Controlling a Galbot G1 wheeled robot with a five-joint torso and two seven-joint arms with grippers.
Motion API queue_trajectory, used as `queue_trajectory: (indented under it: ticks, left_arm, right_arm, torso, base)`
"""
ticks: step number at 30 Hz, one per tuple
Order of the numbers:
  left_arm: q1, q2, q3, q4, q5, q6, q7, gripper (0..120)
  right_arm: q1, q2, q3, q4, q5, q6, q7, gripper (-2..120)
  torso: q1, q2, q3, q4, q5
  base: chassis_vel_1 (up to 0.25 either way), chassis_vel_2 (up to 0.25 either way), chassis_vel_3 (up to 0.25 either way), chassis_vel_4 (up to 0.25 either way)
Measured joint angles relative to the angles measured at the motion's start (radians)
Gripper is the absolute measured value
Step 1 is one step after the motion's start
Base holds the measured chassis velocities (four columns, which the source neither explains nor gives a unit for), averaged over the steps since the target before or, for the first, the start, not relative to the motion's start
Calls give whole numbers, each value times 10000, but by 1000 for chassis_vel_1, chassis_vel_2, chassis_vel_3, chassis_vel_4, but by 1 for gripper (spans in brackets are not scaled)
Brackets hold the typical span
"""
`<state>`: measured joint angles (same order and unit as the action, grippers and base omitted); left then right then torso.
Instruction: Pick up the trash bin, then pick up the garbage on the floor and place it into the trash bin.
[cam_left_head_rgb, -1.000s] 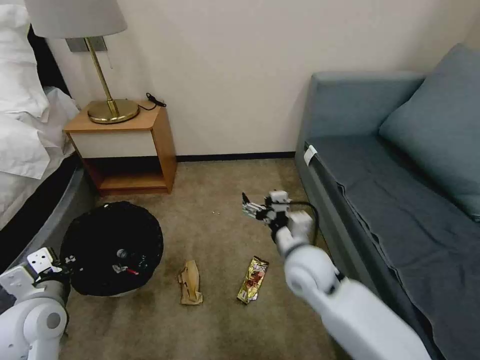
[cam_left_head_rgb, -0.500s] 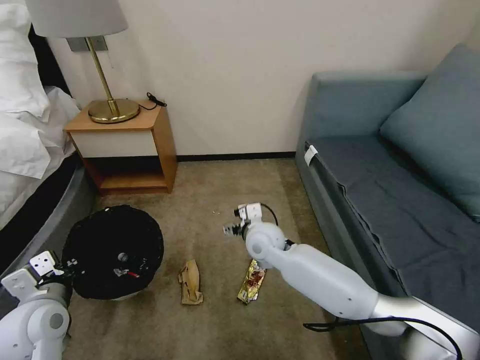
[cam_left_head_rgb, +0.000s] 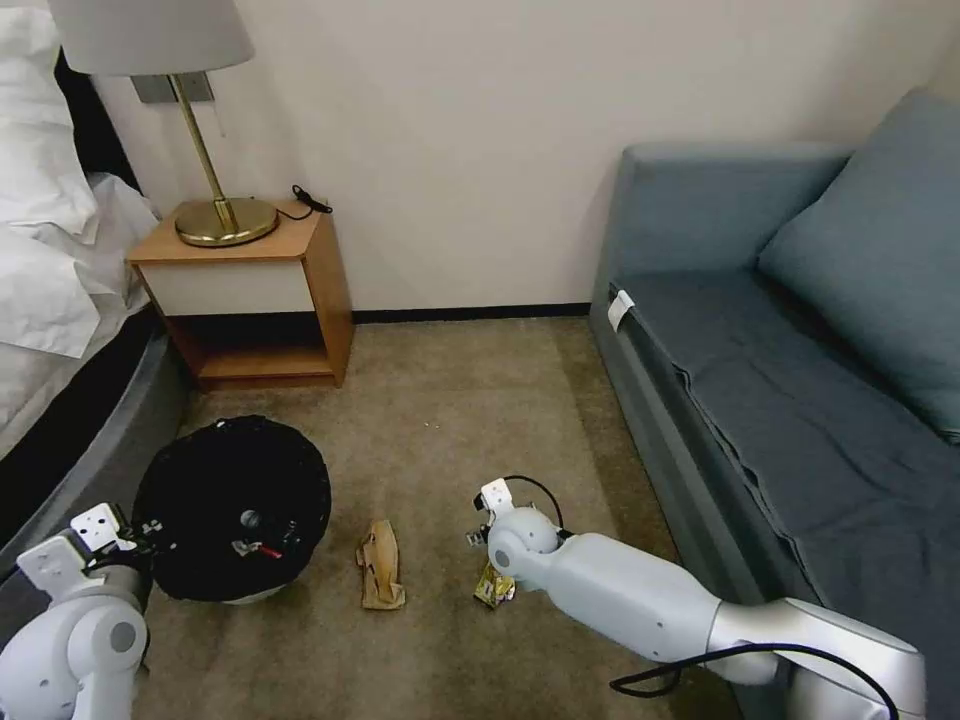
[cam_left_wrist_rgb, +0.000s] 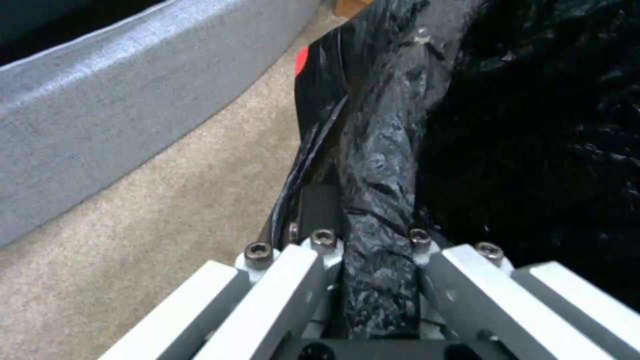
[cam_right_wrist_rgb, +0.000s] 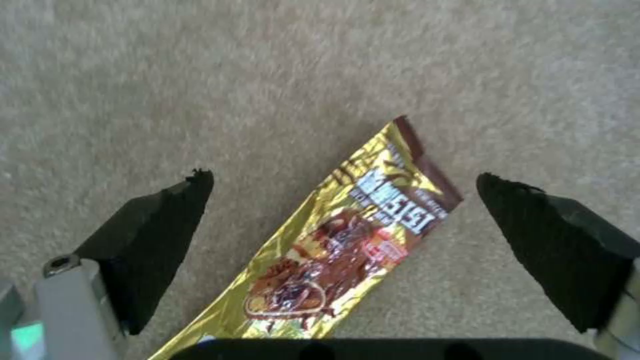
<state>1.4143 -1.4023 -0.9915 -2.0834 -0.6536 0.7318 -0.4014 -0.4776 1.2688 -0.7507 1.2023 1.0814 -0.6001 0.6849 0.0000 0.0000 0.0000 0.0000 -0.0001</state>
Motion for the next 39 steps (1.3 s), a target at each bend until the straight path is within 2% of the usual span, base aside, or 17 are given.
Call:
queue_trajectory:
  ticks: [5,12,39]
  left_arm:
    - [18,28,-17,6,-1,-14,0,3]
    - [79,66,-89,7,-12,-35,0,3]
    - [91,27,-46,-52,45,-54,4,3]
  right_arm:
    - [-66,361,-188,-958,-594,216,-325,100]
    - [-158,534,-220,-1554,-1080,411,-571,100]
    - [-634,459,-292,-1771,-1996,812,-865,100]
  torso:
    - [0,0,0,1,1]
    - [0,0,0,1,0]
    - [0,0,0,0,1]
  base:
    - [0,0,0,0]
    - [0,0,0,0]
    - [0,0,0,0]
